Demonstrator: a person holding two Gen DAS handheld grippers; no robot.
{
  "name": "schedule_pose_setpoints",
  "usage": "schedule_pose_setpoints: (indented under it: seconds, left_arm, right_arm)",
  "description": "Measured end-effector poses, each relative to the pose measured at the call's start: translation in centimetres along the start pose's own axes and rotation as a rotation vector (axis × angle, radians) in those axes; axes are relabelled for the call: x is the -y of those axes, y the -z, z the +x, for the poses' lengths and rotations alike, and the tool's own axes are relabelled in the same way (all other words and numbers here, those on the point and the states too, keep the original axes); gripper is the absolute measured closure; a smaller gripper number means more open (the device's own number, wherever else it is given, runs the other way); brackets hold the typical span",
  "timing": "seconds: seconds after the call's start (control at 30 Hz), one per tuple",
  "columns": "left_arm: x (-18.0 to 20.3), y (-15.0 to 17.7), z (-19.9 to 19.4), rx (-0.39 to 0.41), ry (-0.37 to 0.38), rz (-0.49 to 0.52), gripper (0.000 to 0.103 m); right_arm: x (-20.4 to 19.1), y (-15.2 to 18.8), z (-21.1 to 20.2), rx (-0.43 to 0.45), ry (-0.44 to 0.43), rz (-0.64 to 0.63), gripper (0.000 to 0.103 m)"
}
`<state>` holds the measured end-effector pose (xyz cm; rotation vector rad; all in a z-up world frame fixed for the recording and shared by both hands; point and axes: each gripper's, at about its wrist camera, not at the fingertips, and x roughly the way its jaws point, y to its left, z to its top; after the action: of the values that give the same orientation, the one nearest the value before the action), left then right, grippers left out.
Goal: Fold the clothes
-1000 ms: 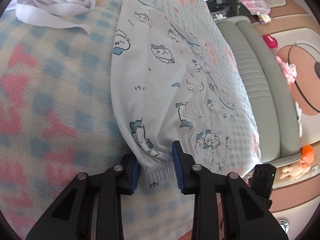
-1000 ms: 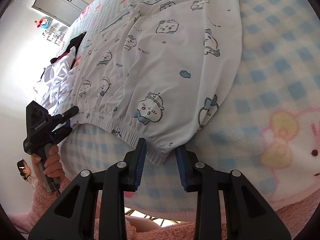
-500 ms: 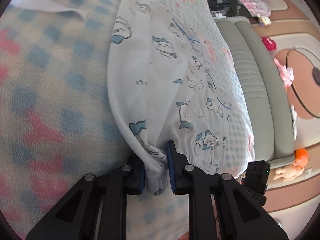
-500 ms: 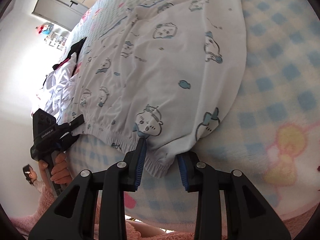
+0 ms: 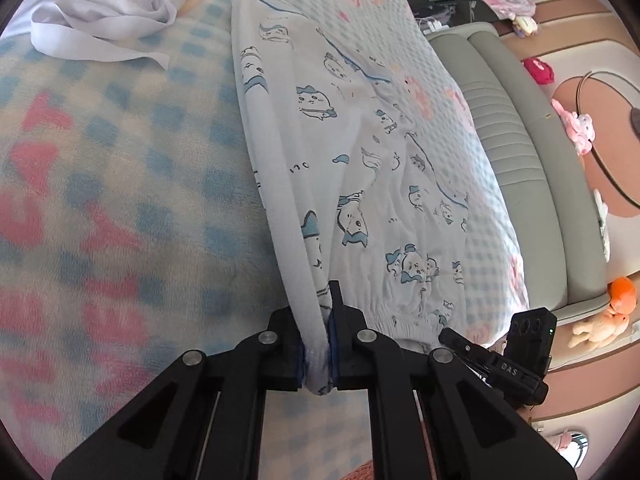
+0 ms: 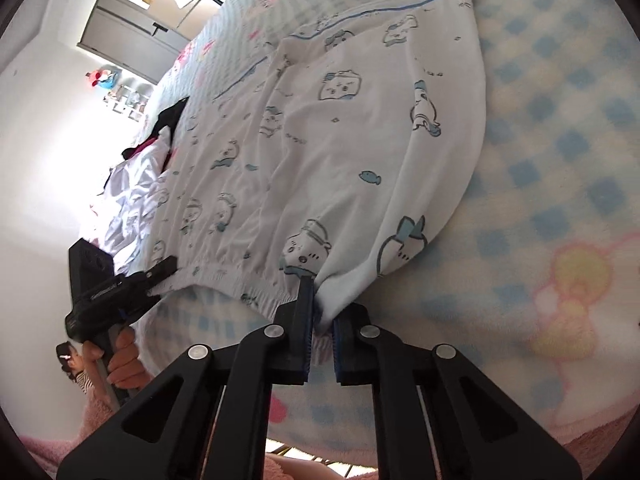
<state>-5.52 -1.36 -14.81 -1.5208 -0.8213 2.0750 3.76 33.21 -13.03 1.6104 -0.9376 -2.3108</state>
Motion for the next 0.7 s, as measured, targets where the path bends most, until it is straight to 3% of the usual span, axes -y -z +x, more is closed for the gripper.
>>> schedule_pose_setpoints:
  seconds: [0.03,0.13,0.17,0.23,0.3,0.53,0.7]
  left_arm:
    - [-0.2,-0.1,0.3,-0.007,-0.007,-0.006,0.092]
    - [-0.5,-0.3,1.2,-0.027,-0.021,-0.021,0.09]
    - [-0.3,-0.2,1.1,-0.024,-0.029,-0.013,0.091]
    - [0.1,0.0,0.9,-0.016,-0.044,0.002,0.093]
    - [0.2,0.2,0.3,-0.005,-0.041,0.001,0.094]
    - [1.3,2.5,-2.4,0.02,-0.012,0.004,0.094]
    - [-0.1,2.8,-1.0,-0.029,-0.084,-0.005,0.089]
  right_arm:
    - [0.3,-0.2,0.7,-0.016,0.004,0.015,0.08]
    - [0.9,-0.7,2.0,-0.032,-0.012,0.045,0.077]
    - [0.6,-0.8,2.1,-0.031,-0.008,0.03,0.078]
    - [-0.1,-0.7,1.7,-0.022,-0.003,-0.005,0.092]
    - [-0.7,-0.3,0.9,-0.003,0.01,-0.037,0.097]
    - [-2.7,1.7,-2.9,0.089,-0.024,-0.079,0.099]
    - [-2.2,1.7,-1.9,0.031,0.005,-0.083,0.097]
